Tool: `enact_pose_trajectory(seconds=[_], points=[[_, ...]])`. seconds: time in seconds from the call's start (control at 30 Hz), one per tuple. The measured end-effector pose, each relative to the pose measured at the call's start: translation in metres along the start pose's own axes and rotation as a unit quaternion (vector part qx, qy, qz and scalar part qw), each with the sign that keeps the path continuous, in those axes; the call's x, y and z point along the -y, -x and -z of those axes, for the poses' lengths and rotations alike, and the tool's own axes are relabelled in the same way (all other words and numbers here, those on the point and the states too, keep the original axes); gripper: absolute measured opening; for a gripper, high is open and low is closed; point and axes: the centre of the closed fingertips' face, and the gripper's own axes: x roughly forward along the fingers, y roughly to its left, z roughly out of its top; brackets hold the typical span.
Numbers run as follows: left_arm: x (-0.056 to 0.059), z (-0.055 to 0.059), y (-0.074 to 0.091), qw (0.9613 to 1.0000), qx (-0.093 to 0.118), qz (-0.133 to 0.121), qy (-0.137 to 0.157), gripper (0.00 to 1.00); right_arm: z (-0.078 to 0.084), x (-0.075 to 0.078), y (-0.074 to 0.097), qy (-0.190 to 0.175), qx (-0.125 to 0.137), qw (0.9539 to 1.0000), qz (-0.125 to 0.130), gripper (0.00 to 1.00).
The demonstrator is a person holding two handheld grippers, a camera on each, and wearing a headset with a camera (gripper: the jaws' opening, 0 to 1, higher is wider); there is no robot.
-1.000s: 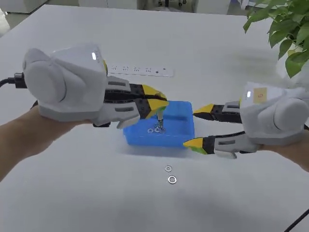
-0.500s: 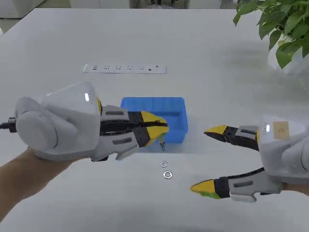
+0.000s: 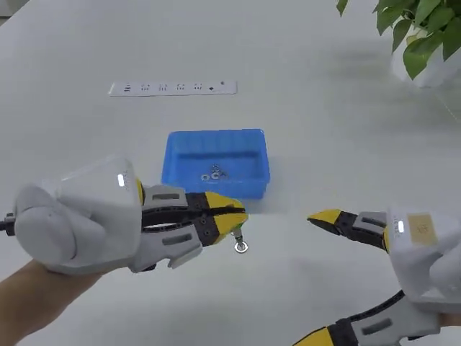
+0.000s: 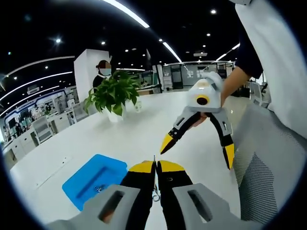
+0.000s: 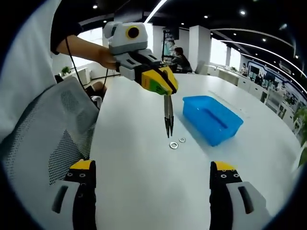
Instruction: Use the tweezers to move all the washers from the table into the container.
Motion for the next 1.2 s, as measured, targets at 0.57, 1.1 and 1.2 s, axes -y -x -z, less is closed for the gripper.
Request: enact_pose_trajectory(seconds=[0.57, 1.1, 1.2], points=[[-0.002, 0.019, -0.009, 0.9997, -0.021, 0.012, 0.005, 0.06, 0.004, -0.014, -0.006, -0.014, 0.003, 0.9996, -0.023, 1.00], [-0.002, 0.025, -0.011, 0.9993, -0.031, 0.018, -0.003, 0.06, 0.006, -0.025, -0.014, -0.026, -0.002, 0.9987, -0.044, 0.99], [-0.004, 0.024, -0.011, 0.9991, -0.037, 0.020, 0.001, 0.06, 0.003, -0.022, -0.016, -0.026, 0.001, 0.9987, -0.044, 0.99]])
